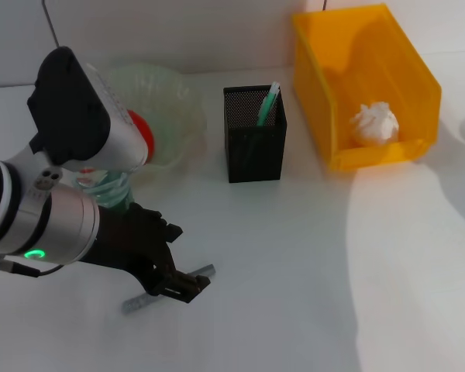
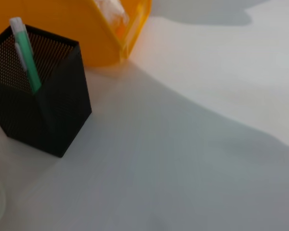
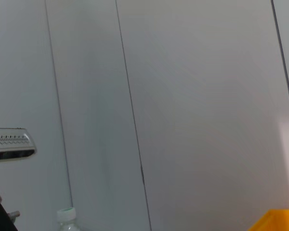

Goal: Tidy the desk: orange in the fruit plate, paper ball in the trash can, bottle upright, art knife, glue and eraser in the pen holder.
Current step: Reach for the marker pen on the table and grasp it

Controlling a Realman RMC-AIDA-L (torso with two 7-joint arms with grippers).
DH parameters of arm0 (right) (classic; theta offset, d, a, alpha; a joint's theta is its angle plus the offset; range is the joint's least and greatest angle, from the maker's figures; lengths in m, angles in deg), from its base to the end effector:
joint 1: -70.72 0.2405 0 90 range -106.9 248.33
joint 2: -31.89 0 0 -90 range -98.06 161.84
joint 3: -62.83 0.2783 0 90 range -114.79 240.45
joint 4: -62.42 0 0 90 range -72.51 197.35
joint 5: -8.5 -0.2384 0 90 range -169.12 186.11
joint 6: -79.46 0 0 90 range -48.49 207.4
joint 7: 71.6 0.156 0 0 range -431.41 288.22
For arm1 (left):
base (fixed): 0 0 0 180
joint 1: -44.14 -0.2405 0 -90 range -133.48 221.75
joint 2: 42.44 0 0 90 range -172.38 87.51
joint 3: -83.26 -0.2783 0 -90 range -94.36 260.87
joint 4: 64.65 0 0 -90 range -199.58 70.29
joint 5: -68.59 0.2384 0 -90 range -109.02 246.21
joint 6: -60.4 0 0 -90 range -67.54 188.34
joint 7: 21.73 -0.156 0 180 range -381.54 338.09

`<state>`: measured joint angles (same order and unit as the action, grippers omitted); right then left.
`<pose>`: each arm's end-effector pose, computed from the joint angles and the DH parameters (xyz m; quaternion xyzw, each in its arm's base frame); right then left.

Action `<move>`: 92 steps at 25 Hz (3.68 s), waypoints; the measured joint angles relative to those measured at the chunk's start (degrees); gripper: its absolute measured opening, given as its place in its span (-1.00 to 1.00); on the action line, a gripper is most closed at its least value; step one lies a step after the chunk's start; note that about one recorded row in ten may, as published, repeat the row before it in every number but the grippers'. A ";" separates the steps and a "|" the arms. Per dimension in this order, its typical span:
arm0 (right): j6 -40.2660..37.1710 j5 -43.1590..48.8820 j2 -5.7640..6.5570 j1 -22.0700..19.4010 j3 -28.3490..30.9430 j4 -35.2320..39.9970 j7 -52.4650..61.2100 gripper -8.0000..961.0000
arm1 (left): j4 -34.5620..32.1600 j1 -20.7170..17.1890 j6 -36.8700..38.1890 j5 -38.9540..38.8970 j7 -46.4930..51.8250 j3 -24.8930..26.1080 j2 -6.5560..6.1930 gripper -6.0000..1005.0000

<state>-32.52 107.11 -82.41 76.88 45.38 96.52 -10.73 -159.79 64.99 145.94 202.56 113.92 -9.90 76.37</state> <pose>0.3958 0.2050 0.0927 -0.8266 0.1885 0.4014 0.3466 -0.1509 0.3278 -0.0451 -0.9784 -0.1563 0.0838 0.1063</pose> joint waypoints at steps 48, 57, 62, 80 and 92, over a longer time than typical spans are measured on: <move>1.95 1.85 0.65 4.23 -0.46 -2.99 0.03 0.47 | 16.40 19.91 1.46 13.28 16.74 -12.07 0.37 0.62; 1.96 2.35 0.62 4.86 -0.48 -4.06 -0.03 0.47 | 16.48 19.53 -1.25 12.30 16.03 -12.72 0.37 0.61; 1.95 2.37 0.61 5.10 -0.48 -4.06 -0.06 0.47 | 17.83 19.07 -2.03 11.35 14.81 -13.12 0.37 0.61; 1.94 3.15 0.58 6.03 -0.49 -4.41 -0.09 0.47 | 21.50 18.63 -3.54 11.22 14.56 -13.24 0.37 0.58; 1.95 3.16 0.50 6.35 -1.18 -4.98 -0.09 0.47 | 22.54 18.48 -3.88 11.23 14.62 -12.75 0.37 0.11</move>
<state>-30.58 110.27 -81.91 83.22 44.20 91.54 -10.82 -137.25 83.48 142.06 213.79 128.54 -22.65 76.74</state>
